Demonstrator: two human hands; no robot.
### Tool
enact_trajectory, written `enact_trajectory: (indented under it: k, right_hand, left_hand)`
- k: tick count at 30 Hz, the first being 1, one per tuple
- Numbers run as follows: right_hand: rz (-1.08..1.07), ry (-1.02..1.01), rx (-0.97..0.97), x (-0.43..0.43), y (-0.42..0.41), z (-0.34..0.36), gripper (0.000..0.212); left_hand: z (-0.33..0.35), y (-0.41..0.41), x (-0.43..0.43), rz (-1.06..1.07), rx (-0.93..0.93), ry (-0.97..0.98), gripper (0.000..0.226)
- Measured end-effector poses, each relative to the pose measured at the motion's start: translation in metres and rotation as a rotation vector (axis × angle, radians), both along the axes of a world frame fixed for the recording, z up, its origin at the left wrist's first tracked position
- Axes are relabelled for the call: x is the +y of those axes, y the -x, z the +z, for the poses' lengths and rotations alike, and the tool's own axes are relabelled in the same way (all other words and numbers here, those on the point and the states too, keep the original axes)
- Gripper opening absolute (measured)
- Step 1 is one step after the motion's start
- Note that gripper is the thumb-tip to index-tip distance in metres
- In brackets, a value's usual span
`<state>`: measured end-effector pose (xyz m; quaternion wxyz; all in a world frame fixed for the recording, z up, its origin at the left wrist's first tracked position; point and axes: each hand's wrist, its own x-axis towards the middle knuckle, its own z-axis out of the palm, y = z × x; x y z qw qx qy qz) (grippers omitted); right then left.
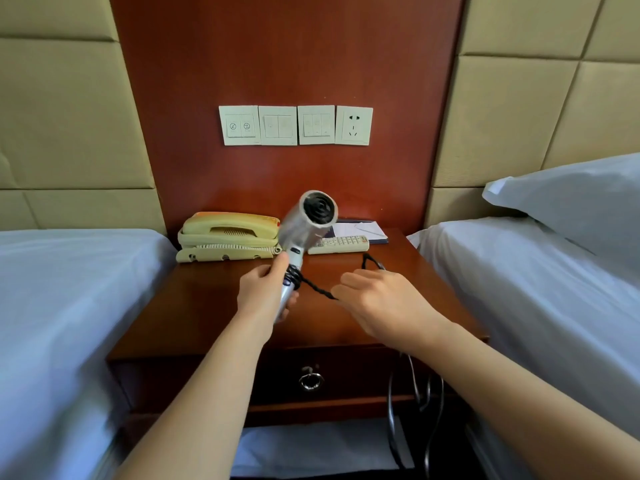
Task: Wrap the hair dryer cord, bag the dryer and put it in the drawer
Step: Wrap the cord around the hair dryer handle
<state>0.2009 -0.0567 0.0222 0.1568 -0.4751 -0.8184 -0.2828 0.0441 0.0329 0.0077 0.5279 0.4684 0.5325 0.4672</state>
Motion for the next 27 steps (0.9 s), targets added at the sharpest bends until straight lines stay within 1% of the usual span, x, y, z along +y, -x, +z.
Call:
enact_trajectory:
  k: [3,4,6,8,10,13,15,16,17,19,20,22,24,25,27]
  right_hand:
    - [0.043,-0.088,-0.005,0.001,0.003,0.007,0.018]
    - [0.043,-0.100,0.000,0.002,0.001,0.009,0.019]
    - [0.026,-0.110,0.000,0.004,-0.002,0.012,0.019]
    - [0.000,-0.102,-0.005,0.004,-0.004,0.012,0.018]
    - [-0.011,-0.098,0.007,0.005,-0.005,0.012,0.018]
    - [-0.063,-0.096,0.044,0.005,-0.007,0.013,0.020]
    - [-0.091,-0.092,0.087,0.004,-0.006,0.015,0.016]
    - [-0.105,-0.078,0.111,0.002,-0.005,0.015,0.012]
    - [-0.120,-0.071,0.132,0.001,-0.004,0.015,0.013]
    - [-0.155,-0.036,0.182,0.001,-0.001,0.014,0.028]
    - [-0.181,0.001,0.211,0.001,0.000,0.015,0.032]
    - [-0.217,0.087,0.245,0.000,0.000,0.015,0.029]
    - [-0.179,0.130,0.288,-0.001,0.001,0.016,0.025]
    - [-0.157,0.152,0.310,-0.002,0.002,0.016,0.024]
    - [-0.112,0.181,0.376,-0.002,0.004,0.017,0.022]
  left_hand:
    - [-0.003,-0.003,-0.008,-0.031,0.370,-0.262,0.038]
    - [-0.003,-0.004,-0.009,-0.051,0.471,-0.309,0.040]
    - [-0.003,-0.006,-0.011,-0.082,0.597,-0.348,0.046]
    - [-0.003,-0.007,-0.013,-0.086,0.654,-0.359,0.048]
    - [-0.002,-0.005,-0.014,-0.076,0.651,-0.358,0.046]
    - [0.007,-0.003,-0.023,-0.125,0.665,-0.400,0.034]
    - [0.013,-0.003,-0.030,-0.160,0.727,-0.437,0.026]
    - [0.014,-0.003,-0.032,-0.164,0.763,-0.448,0.027]
    - [0.015,-0.003,-0.035,-0.164,0.800,-0.458,0.031]
    - [0.016,-0.003,-0.037,-0.164,0.876,-0.486,0.039]
    - [0.016,-0.002,-0.037,-0.164,0.916,-0.503,0.043]
    - [0.017,-0.003,-0.038,-0.163,1.007,-0.546,0.052]
    - [0.017,-0.004,-0.039,-0.149,1.090,-0.585,0.060]
    - [0.017,-0.005,-0.039,-0.140,1.125,-0.602,0.061]
    - [0.018,-0.007,-0.041,-0.135,1.172,-0.649,0.055]
